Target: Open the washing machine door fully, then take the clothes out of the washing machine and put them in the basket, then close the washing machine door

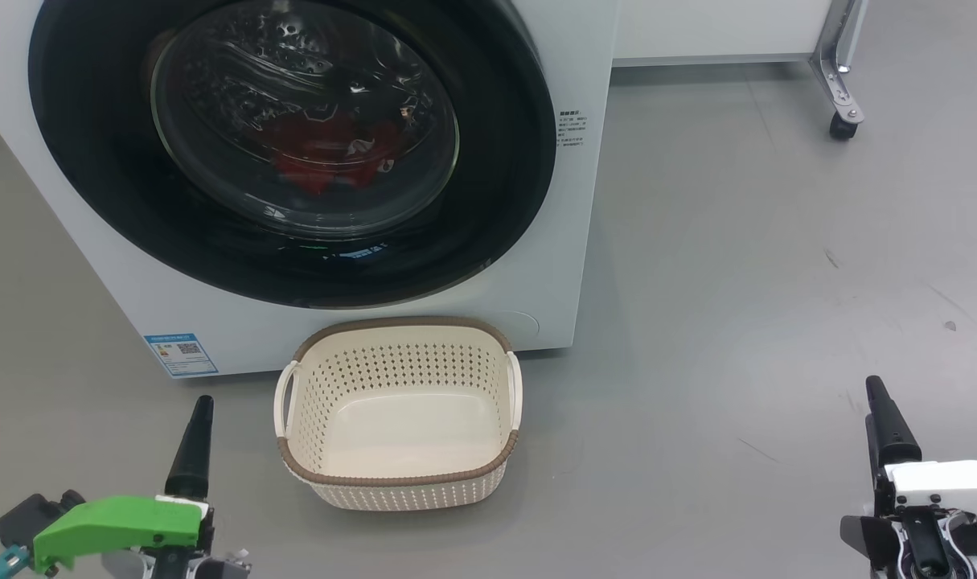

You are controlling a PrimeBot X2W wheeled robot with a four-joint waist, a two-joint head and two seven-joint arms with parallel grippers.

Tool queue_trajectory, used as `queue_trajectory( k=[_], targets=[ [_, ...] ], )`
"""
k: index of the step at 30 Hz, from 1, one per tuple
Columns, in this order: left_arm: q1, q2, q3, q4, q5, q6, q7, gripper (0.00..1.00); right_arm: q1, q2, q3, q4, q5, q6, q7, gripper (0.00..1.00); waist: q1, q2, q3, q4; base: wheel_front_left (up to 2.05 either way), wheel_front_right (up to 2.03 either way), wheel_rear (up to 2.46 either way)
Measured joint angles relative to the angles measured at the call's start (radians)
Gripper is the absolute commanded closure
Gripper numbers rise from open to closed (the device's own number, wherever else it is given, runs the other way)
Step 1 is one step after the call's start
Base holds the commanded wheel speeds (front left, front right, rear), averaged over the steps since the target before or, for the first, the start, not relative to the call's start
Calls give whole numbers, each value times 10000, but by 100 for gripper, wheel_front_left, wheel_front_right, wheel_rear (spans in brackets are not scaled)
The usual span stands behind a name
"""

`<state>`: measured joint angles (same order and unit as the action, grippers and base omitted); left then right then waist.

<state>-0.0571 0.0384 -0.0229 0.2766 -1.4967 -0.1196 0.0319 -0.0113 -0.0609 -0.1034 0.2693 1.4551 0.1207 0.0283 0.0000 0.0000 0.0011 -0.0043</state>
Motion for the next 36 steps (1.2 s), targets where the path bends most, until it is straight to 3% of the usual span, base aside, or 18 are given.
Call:
queue_trajectory(
  k=[9, 17, 36],
  targets=[
    [-38, 341, -556, 19, 1220, 0, -489, 0, 18, -412, 385, -36, -1402, -4, -451, 0, 0, 0, -9, 18, 0, 0, 0],
    [-65, 541, -968, 82, 2449, 19, -903, 0, 29, -817, 859, -92, -2970, -282, -786, 0, 0, 0, -22, 32, 0, 0, 0],
    [-272, 978, -1896, 244, 5641, 884, -1597, 0, 52, -1273, 1988, -255, -6194, -1076, -1521, 0, 0, 0, -113, 34, 0, 0, 0]
  ],
)
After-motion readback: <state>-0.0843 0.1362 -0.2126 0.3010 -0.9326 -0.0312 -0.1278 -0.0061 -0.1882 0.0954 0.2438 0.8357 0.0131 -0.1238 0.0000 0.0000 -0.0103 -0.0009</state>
